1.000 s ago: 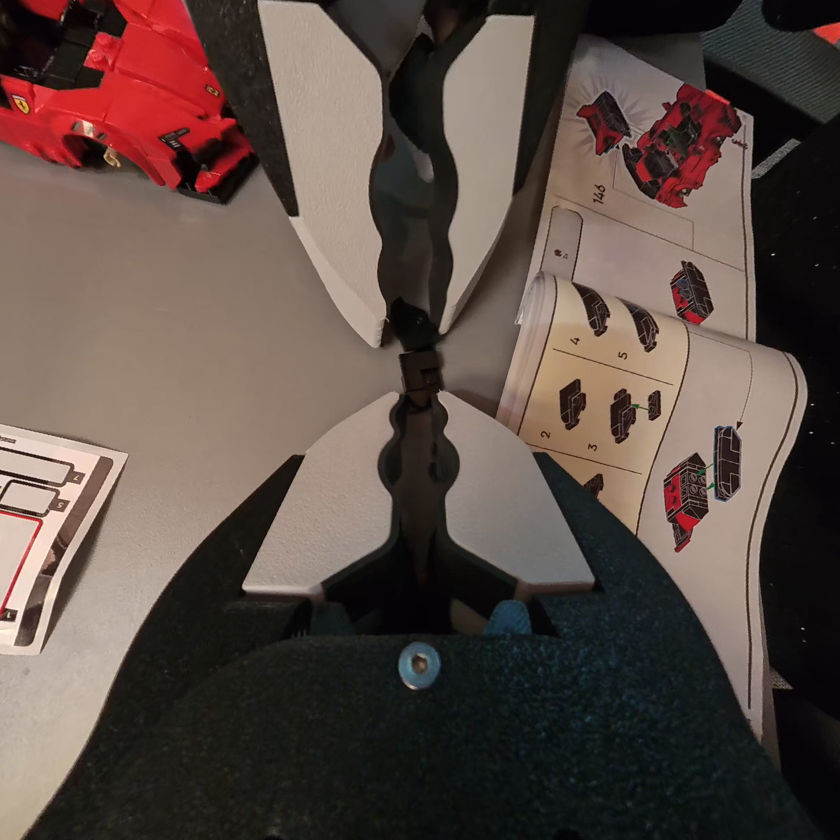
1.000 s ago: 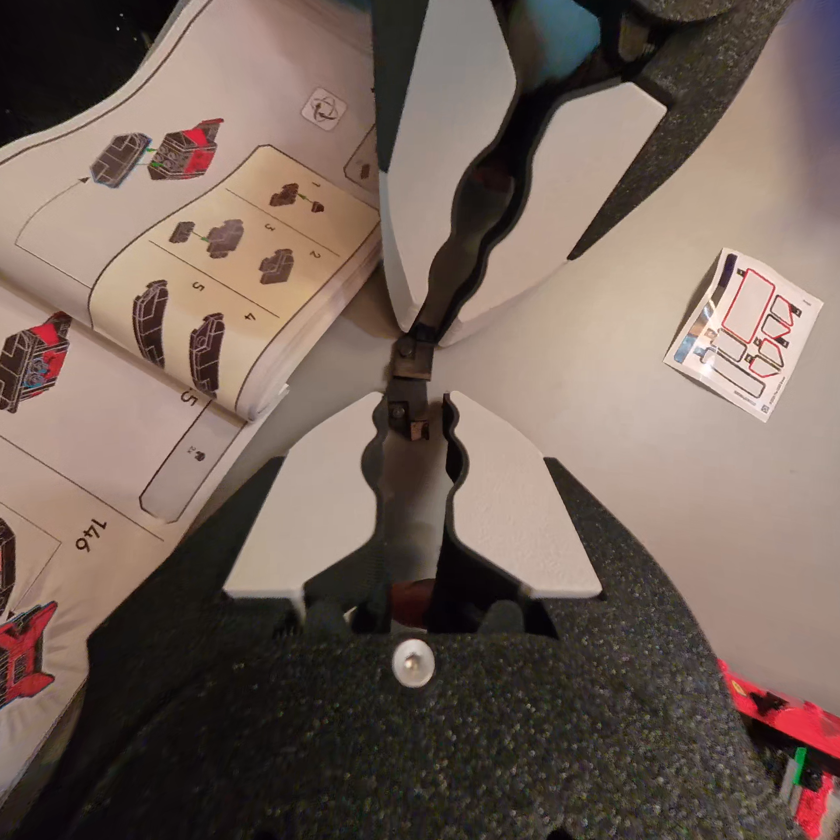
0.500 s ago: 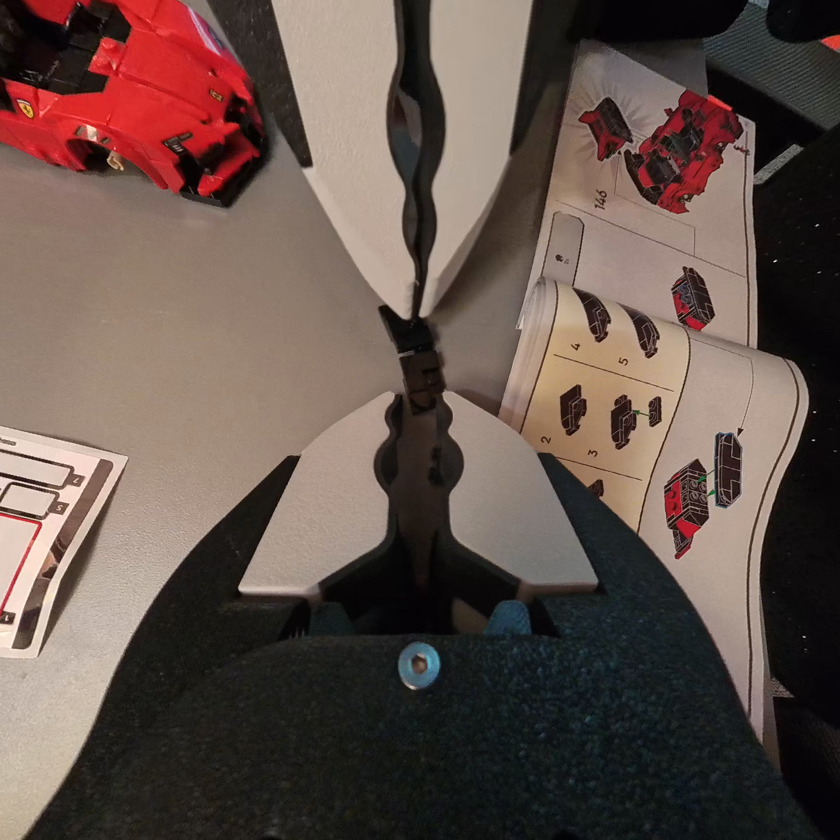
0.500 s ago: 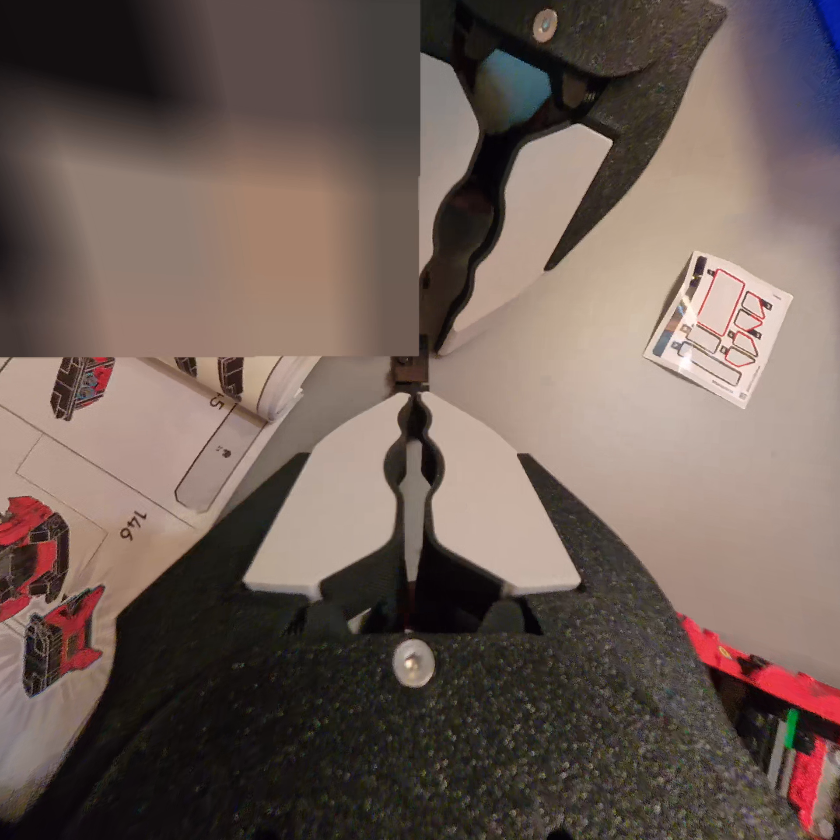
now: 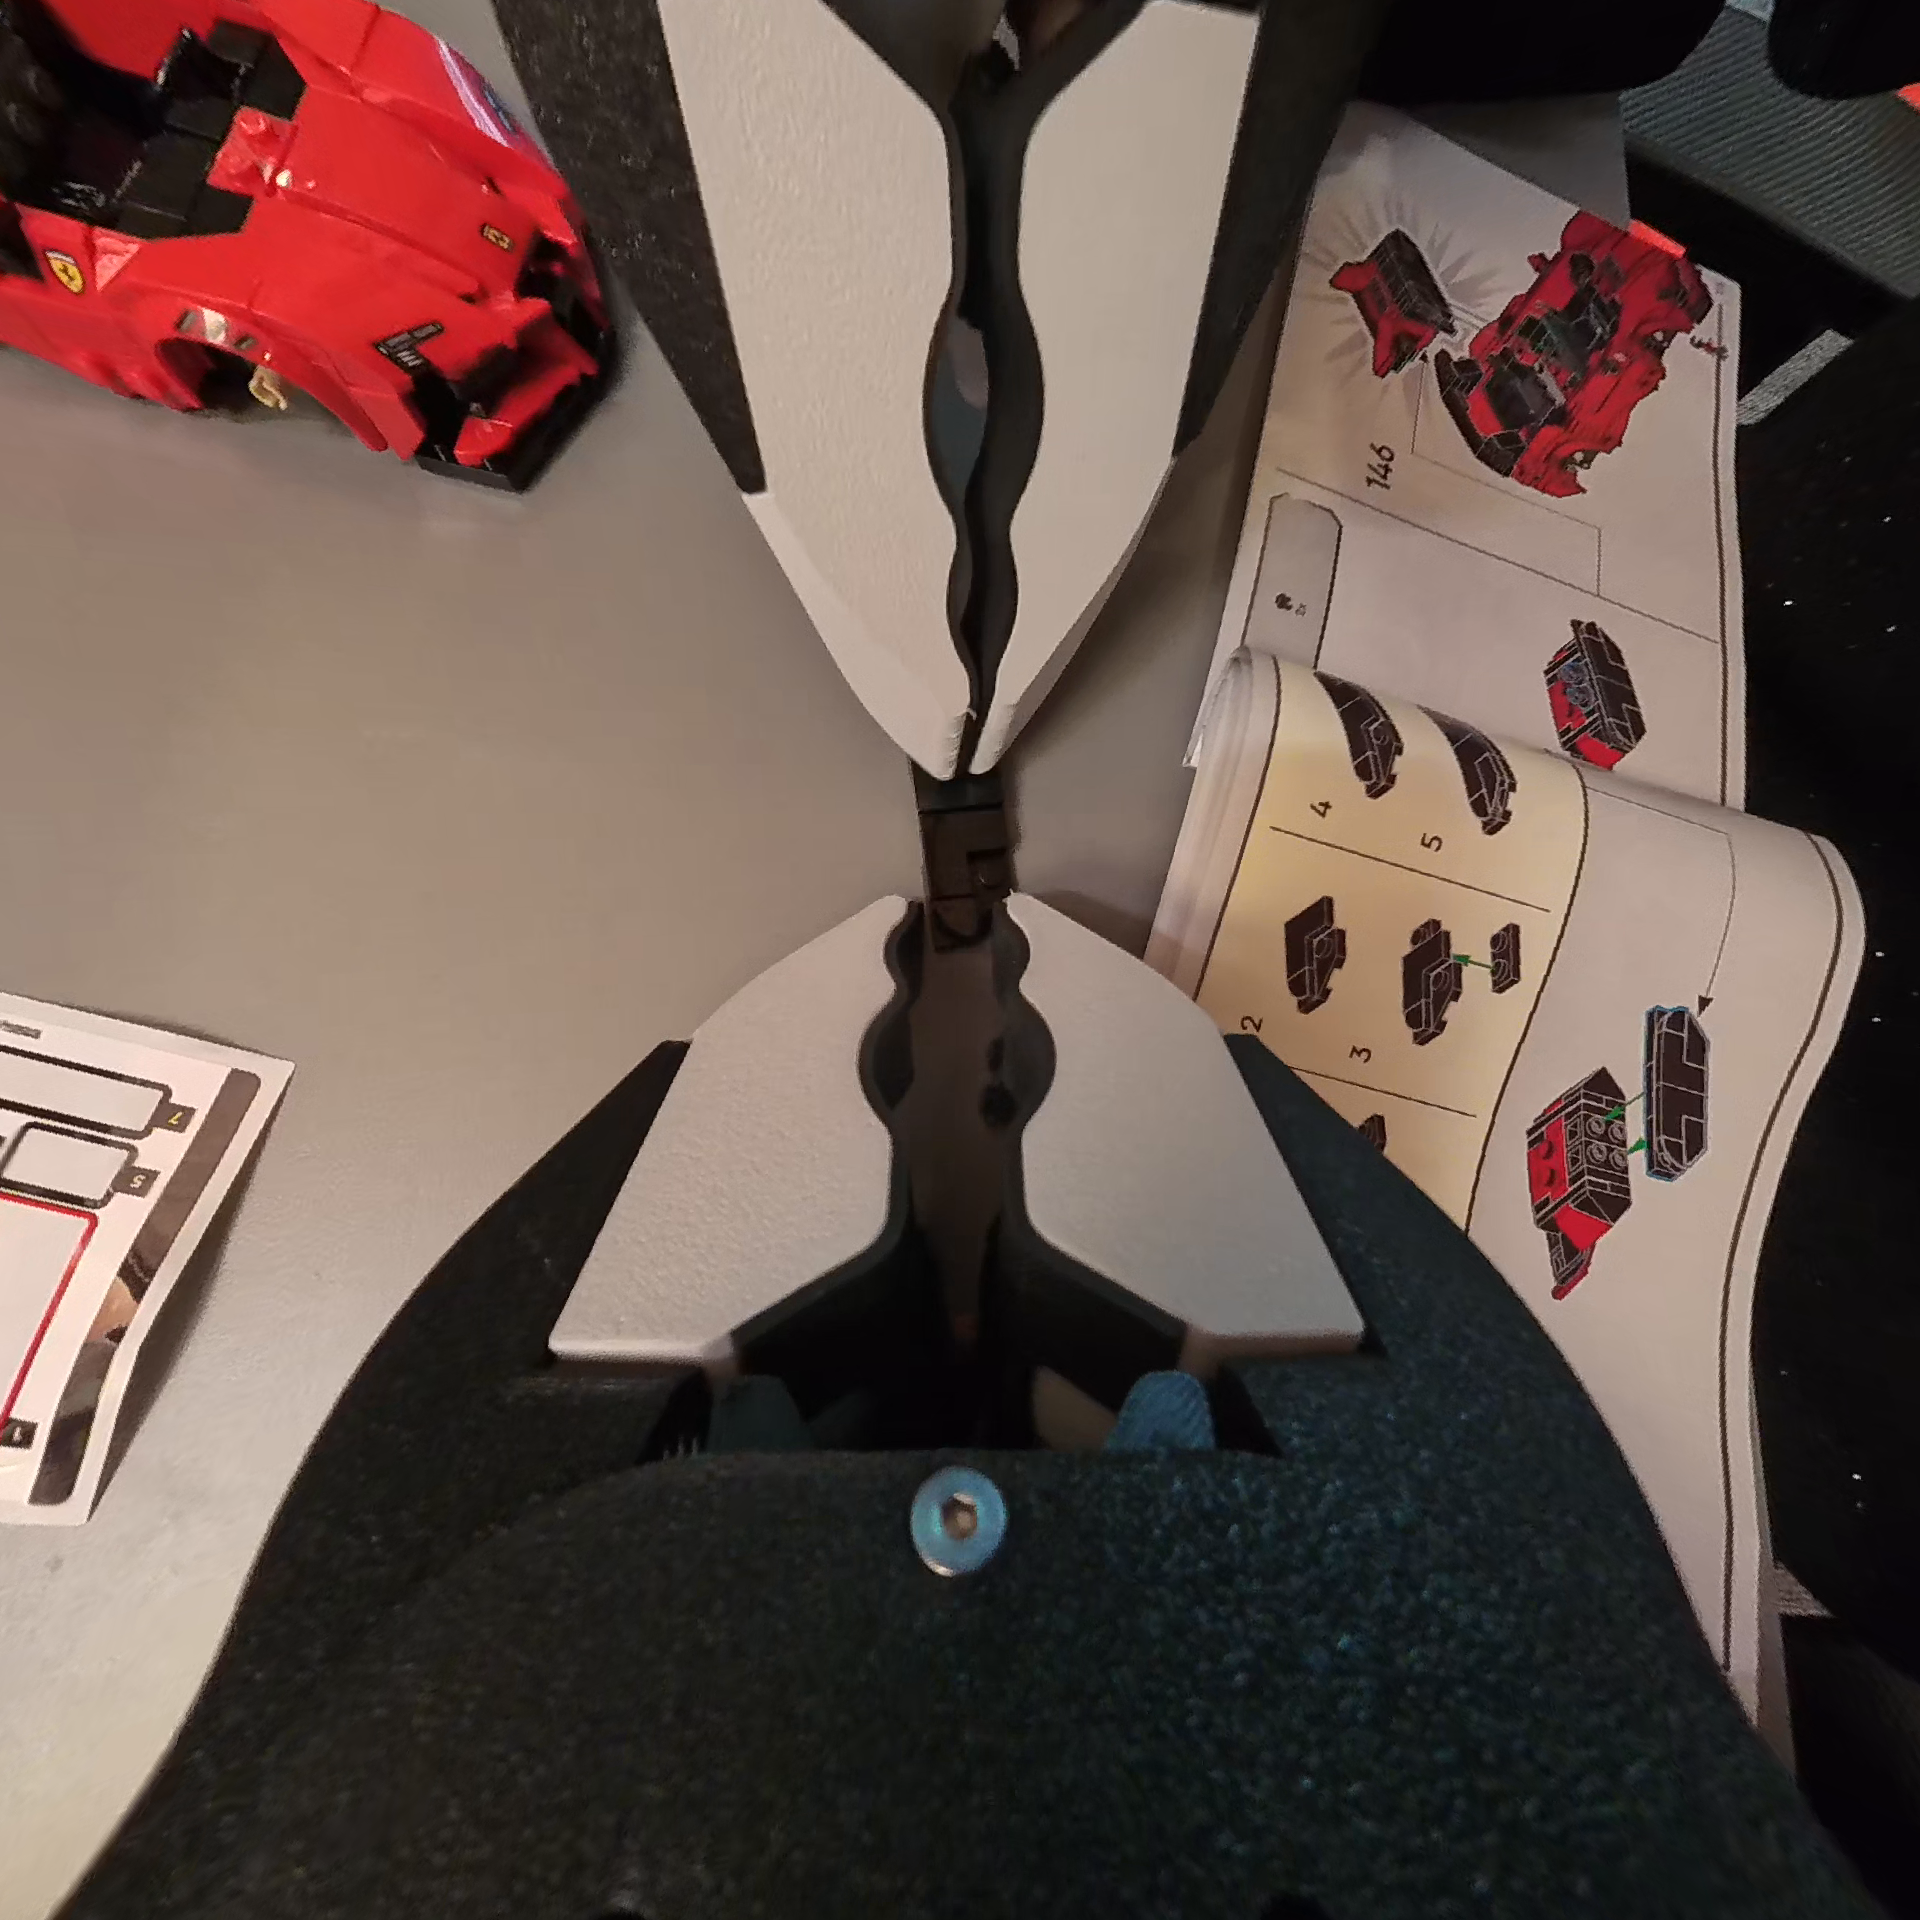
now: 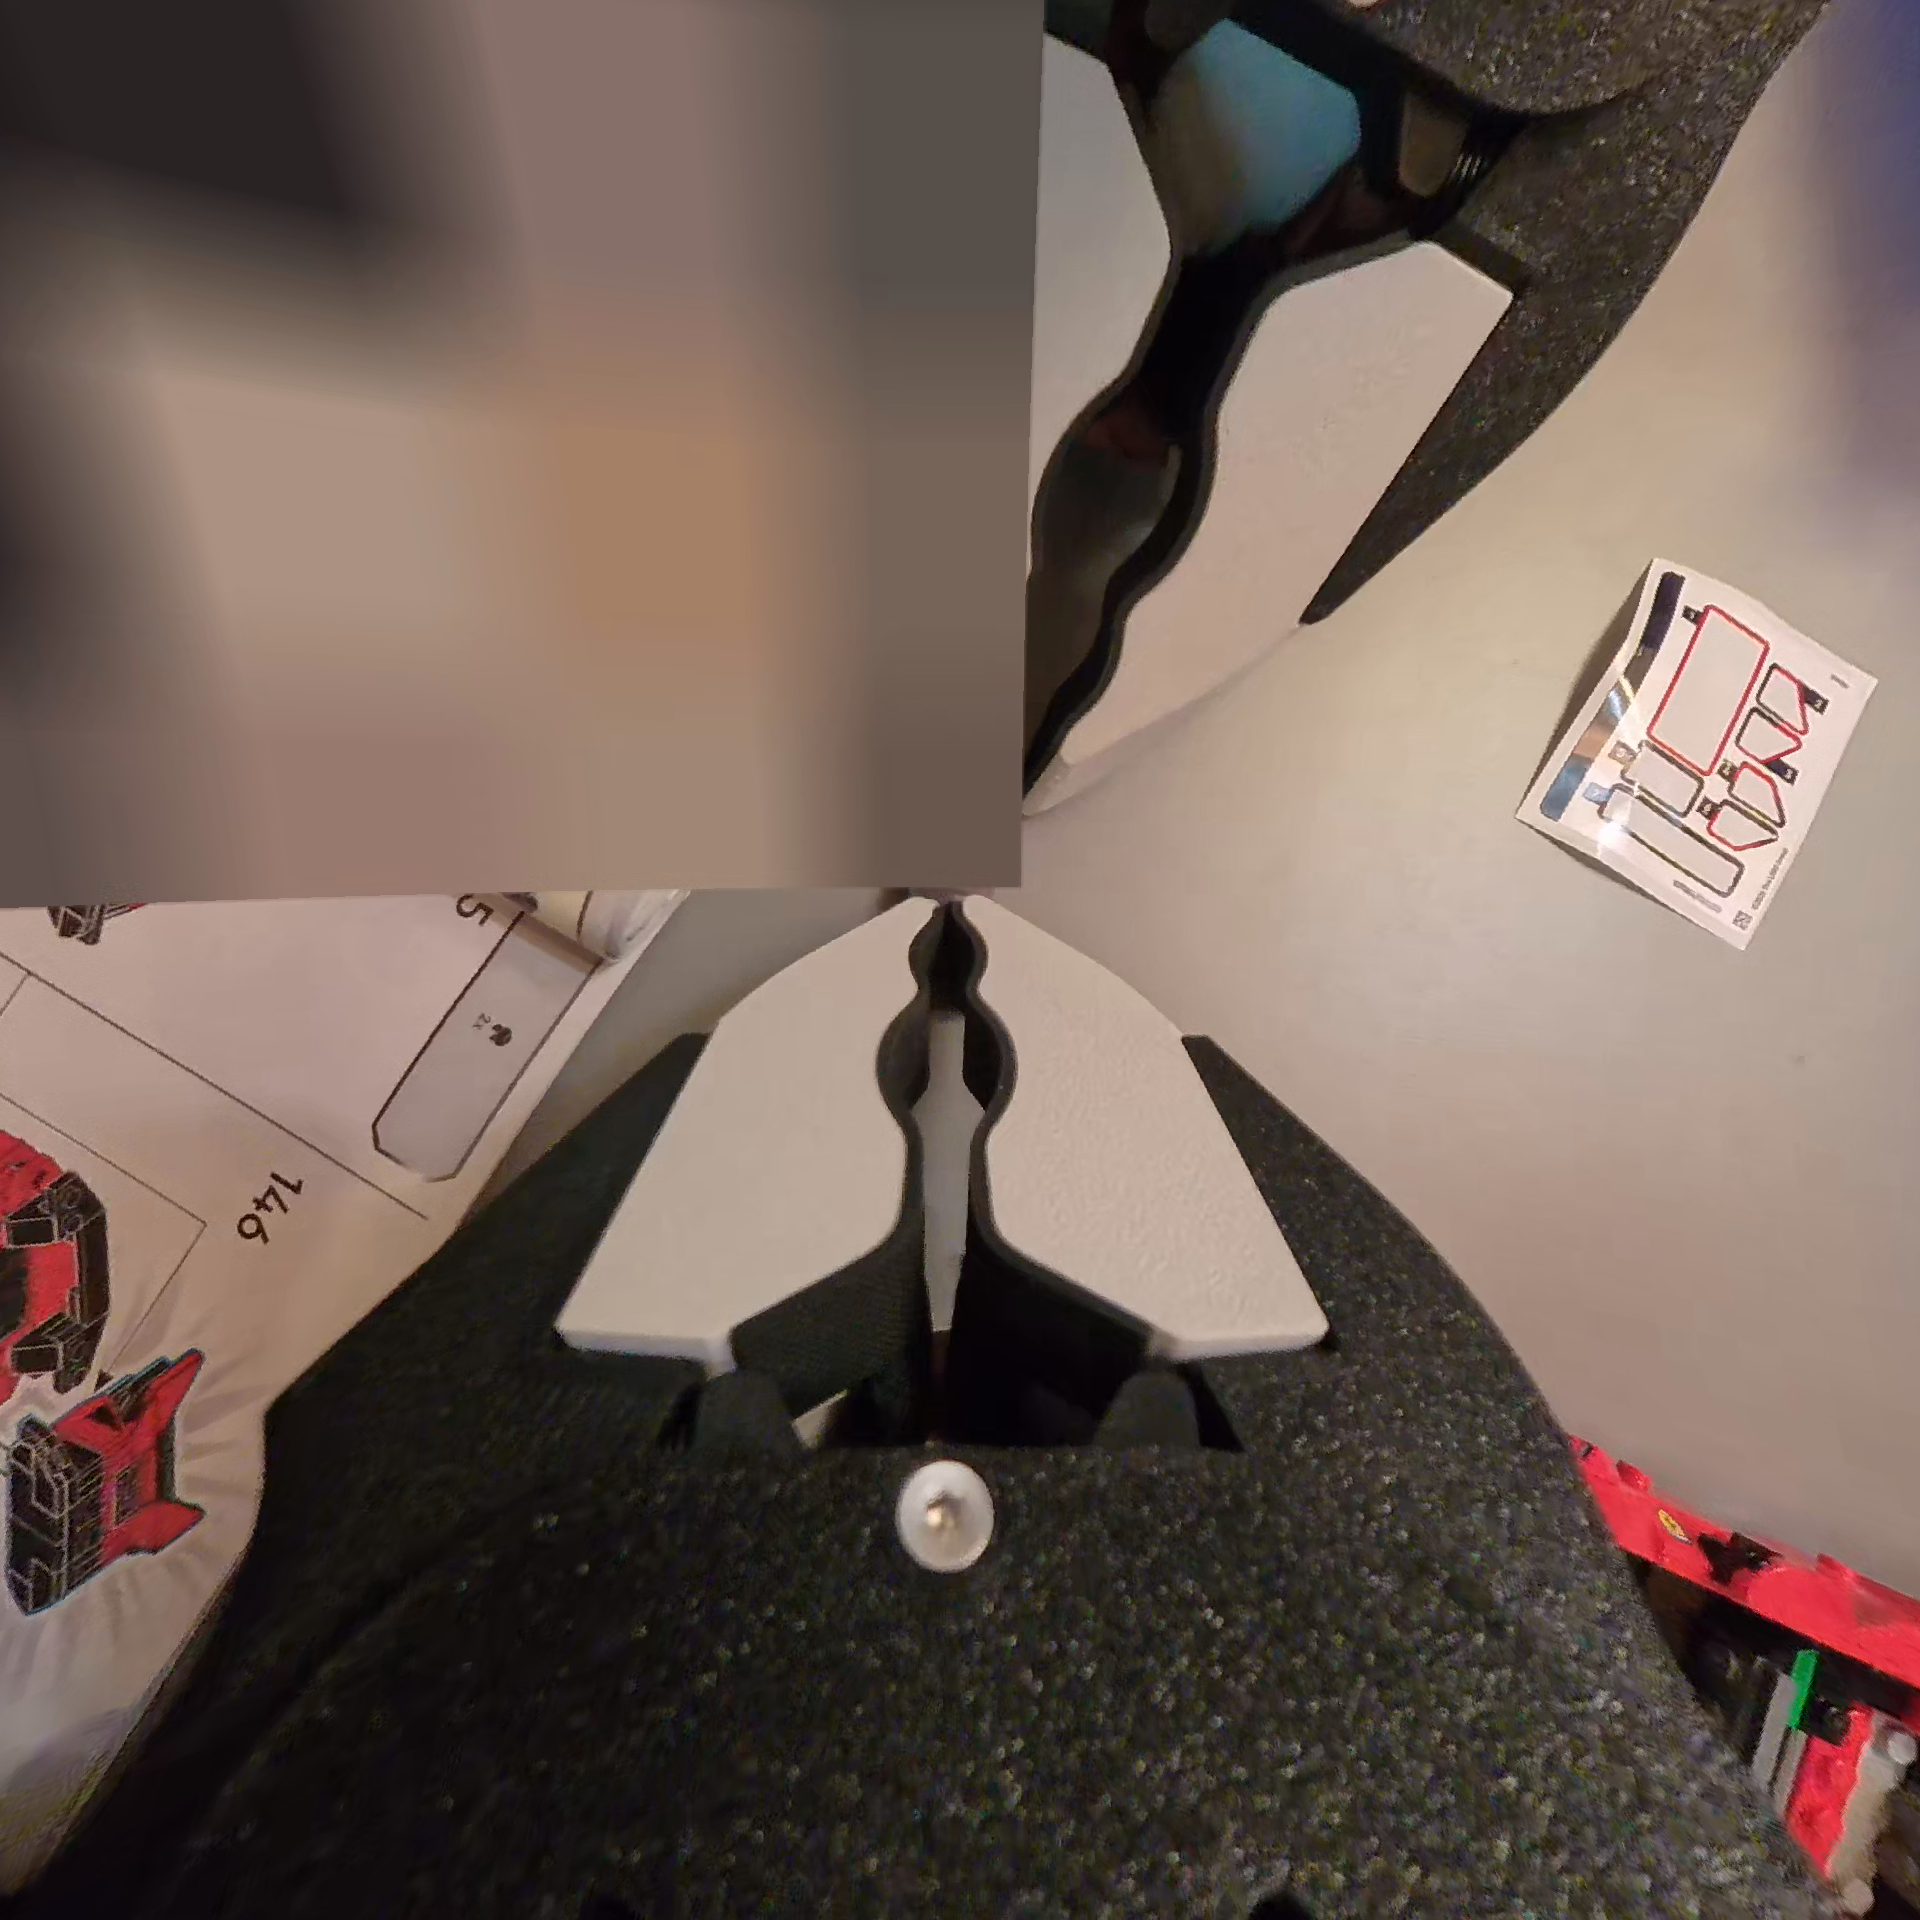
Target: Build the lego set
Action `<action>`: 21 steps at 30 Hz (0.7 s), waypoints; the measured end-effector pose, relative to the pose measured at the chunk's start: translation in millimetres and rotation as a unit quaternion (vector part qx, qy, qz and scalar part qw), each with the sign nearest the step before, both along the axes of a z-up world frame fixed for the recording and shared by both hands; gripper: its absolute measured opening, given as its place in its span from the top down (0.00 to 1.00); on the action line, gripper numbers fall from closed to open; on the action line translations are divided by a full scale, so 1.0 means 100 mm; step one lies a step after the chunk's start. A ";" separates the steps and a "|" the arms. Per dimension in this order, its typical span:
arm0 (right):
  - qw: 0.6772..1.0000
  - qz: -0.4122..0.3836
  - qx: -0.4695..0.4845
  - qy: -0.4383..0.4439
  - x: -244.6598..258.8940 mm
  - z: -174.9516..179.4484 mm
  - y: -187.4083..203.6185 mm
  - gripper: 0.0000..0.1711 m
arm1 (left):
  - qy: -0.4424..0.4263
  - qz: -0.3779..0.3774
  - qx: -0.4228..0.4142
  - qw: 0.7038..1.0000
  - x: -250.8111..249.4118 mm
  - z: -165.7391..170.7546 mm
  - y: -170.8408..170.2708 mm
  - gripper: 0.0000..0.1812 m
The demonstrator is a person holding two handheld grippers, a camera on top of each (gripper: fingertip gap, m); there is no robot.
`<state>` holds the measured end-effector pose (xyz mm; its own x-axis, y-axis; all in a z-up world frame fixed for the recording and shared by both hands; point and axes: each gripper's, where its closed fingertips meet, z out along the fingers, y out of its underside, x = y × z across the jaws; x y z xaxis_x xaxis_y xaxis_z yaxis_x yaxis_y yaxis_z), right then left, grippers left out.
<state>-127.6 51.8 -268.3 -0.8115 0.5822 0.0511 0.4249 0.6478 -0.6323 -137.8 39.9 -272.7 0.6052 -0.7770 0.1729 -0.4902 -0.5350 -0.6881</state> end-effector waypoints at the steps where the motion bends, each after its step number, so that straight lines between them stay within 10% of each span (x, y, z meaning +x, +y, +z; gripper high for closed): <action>1: 1.000 0.000 0.003 0.001 0.00 0.00 0.01 1.00 | 0.000 -0.002 0.000 1.000 0.00 0.00 0.00 0.93; 21: 1.000 0.024 0.014 -0.013 0.01 0.00 -0.04 1.00 | -0.003 -0.006 0.001 1.000 0.02 0.00 0.00 0.94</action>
<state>-126.5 47.4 -268.0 -0.8395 0.5415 0.0449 0.4094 0.6847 -0.6029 -135.8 40.3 -272.8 0.5955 -0.7844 0.1736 -0.4928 -0.5273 -0.6921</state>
